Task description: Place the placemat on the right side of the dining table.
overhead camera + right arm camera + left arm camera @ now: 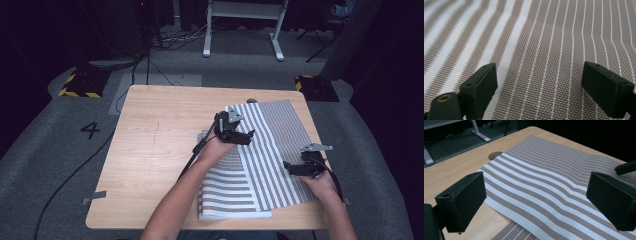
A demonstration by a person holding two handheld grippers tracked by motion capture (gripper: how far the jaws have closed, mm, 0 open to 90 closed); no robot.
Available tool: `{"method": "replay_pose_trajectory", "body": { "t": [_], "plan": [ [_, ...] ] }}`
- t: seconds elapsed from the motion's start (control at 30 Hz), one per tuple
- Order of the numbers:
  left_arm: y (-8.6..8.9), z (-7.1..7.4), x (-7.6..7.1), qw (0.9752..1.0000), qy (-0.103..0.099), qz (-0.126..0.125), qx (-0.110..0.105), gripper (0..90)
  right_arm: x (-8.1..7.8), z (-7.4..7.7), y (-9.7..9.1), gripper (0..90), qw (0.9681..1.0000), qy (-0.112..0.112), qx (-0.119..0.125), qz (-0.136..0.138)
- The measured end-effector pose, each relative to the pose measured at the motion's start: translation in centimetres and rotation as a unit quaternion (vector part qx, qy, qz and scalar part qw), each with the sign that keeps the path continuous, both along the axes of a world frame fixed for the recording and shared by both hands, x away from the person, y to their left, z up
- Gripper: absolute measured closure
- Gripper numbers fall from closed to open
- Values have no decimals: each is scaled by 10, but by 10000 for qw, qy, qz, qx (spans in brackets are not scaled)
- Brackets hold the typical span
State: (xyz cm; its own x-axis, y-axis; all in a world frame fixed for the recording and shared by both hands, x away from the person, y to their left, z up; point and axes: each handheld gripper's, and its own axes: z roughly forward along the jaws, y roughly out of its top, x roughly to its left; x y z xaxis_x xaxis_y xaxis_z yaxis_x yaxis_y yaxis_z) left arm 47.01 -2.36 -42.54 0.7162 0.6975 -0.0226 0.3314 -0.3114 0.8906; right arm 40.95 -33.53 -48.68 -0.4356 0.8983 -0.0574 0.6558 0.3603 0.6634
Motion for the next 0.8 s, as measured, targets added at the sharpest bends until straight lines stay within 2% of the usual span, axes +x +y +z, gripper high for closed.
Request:
{"method": "replay_pose_trajectory", "body": {
  "t": [0.03,0.13,0.2,0.27,0.4,0.53,0.63,0.67,0.7,0.77,0.8],
  "plan": [
    [1,0,-1,10000,-7,-31,-49,29,1,-2,0,142,9999,89,-45,-48],
    [1,1,-3,10000,-54,-36,-65,28,3,-5,-4,144,9994,243,180,-181],
    [1,2,-4,10000,-63,-51,-49,28,2,-5,-5,152,9993,232,195,-217],
    [1,2,-5,9999,-45,-29,-144,27,2,-5,-5,155,9990,222,248,-293],
    [3,3,-6,9999,-88,-46,-130,25,-3,-8,-6,165,9978,21,304,-590],
    [7,4,-7,9997,-76,26,-228,21,-9,-9,-3,161,9943,-28,296,-1024],
    [11,5,-7,9995,-129,61,-297,21,-15,-9,-5,160,9903,-27,282,-1360],
    [12,5,-7,9994,-56,71,-346,21,-17,-8,-7,160,9890,-9,282,-1450],
    [15,5,-7,9994,-115,83,-300,21,-18,-7,-8,160,9866,30,303,-1601],
    [15,4,-7,9991,-31,105,-403,19,-20,-8,-9,159,9845,-25,280,-1732],
    [15,3,-8,9991,-57,119,-401,17,-20,-8,-9,168,9844,-17,283,-1736]
  ]
}}
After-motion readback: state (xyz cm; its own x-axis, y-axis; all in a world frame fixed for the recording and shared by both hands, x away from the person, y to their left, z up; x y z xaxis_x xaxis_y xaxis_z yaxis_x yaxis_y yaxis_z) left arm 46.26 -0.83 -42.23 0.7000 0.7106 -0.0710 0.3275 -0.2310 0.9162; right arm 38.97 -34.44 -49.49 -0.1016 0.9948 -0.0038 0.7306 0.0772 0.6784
